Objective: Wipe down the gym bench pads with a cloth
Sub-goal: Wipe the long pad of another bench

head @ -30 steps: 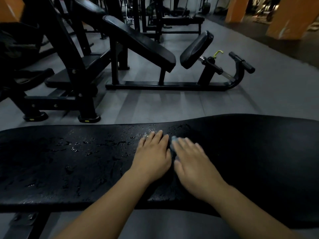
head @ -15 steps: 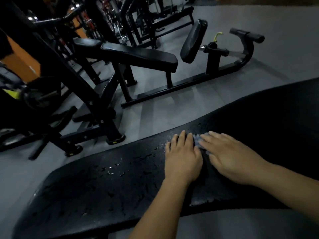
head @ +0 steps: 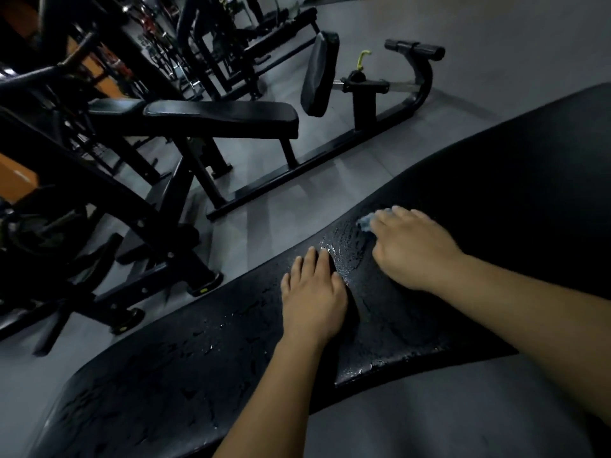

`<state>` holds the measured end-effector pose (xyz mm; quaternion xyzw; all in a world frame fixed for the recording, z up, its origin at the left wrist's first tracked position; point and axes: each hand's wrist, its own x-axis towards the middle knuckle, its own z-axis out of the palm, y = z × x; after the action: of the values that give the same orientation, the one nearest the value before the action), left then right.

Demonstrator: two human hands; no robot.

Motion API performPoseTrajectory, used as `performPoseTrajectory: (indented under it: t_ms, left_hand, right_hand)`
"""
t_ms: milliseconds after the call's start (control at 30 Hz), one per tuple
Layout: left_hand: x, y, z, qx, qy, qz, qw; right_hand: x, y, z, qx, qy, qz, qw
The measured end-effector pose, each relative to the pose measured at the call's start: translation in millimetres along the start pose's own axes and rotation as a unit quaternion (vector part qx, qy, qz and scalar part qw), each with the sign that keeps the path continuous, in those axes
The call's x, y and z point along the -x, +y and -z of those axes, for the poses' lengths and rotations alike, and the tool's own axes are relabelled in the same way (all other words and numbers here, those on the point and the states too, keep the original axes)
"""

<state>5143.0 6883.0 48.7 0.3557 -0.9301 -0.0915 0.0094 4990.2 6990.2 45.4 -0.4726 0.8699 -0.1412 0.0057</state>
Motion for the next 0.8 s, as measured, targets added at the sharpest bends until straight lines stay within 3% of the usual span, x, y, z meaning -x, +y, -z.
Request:
performPoseTrajectory:
  t_ms: [67,167,233,433,633,700,800]
  left_hand:
    - [-2.8,-1.6,4.0,0.008,-0.004,0.000,1.000]
    - [-14.0,-0.4,5.3,0.026,0.011,-0.013,1.000]
    - [-16.6,3.0,2.2,0.014,0.019,-0.021,1.000]
    - [-9.2,2.4,-2.3,0.000,0.015,-0.027,1.000]
    - [-9.5,1.3,-4.6,-0.012,0.017,-0.028,0.999]
    - [-10.1,3.4,-4.4,-0.019,0.021,-0.024,0.999]
    - [-11.7,7.1,-2.7,-0.034,0.022,-0.027,0.999]
  right_hand:
    - [-5.4,-17.5,-2.7,0.002,-0.014,-0.020,1.000]
    - [47.1,-40.0,-6.0,-0.014,-0.018,0.091,0.996]
    - [68.3,-31.1,2.8,-0.041,-0.019,0.110,0.993]
    - [1.4,-4.1,10.8,0.012,-0.043,-0.029,0.999]
    - [62.7,-19.5,-2.2,0.013,0.015,0.128,0.992]
    - [50.7,0.6,4.4,0.011,0.032,0.112,0.993]
    - [4.6,9.0,14.6,0.027,-0.010,0.013,1.000]
